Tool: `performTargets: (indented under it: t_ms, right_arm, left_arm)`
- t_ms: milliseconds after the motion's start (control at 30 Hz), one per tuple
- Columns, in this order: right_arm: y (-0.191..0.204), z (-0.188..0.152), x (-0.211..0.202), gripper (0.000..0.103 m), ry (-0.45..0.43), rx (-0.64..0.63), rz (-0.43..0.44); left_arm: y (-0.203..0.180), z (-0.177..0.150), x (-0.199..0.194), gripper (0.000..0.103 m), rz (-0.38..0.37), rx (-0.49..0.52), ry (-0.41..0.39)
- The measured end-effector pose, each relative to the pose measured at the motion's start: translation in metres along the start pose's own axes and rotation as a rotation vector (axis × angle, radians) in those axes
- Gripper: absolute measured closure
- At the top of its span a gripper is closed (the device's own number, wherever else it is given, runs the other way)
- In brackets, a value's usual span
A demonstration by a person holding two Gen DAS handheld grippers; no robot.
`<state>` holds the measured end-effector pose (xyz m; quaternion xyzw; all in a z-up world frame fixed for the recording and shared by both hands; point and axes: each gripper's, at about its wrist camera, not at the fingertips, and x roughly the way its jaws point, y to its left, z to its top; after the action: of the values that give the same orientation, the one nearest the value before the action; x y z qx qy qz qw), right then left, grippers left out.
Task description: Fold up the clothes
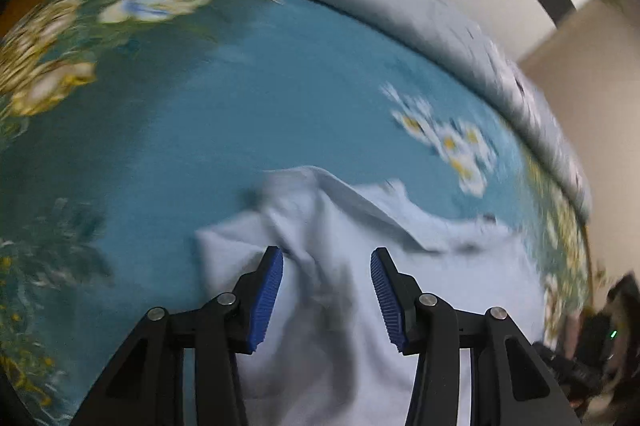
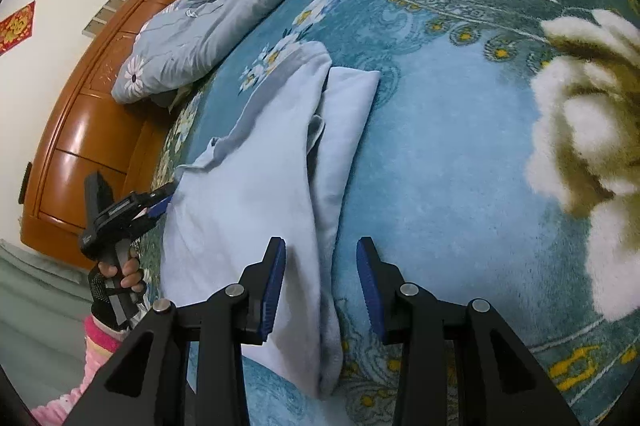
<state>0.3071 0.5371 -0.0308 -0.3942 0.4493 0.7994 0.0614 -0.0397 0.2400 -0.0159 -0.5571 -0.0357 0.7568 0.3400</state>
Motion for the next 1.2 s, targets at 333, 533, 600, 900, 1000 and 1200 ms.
performTargets:
  t_ms: [333, 533, 600, 900, 1000, 1200]
  right_arm:
    - [0.052, 0.017, 0.009, 0.065, -0.073, -0.094, 0.110]
    - [0.065, 0.020, 0.029, 0.065, -0.032, -0.115, 0.109]
    - [0.065, 0.020, 0.026, 0.065, -0.041, -0.110, 0.110]
    - [0.087, 0.014, 0.007, 0.065, -0.129, -0.209, 0.107]
    - [0.090, 0.008, 0.027, 0.065, -0.062, -0.227, 0.095]
    - [0.063, 0.005, 0.048, 0.065, -0.009, -0.134, 0.074]
  left_arm:
    - [0.028, 0.010, 0.018, 0.053, -0.187, -0.126, 0.047]
    - [0.050, 0.006, 0.021, 0.053, -0.252, -0.224, 0.024]
    - [0.056, 0.006, 0.018, 0.053, -0.240, -0.223, 0.011]
    - [0.044, 0.014, 0.029, 0.065, -0.263, -0.179, -0.017]
    - [0.049, 0.015, 0.027, 0.096, -0.274, -0.189, -0.040]
    - [0.042, 0.028, 0.011, 0.100, -0.218, -0.108, -0.099]
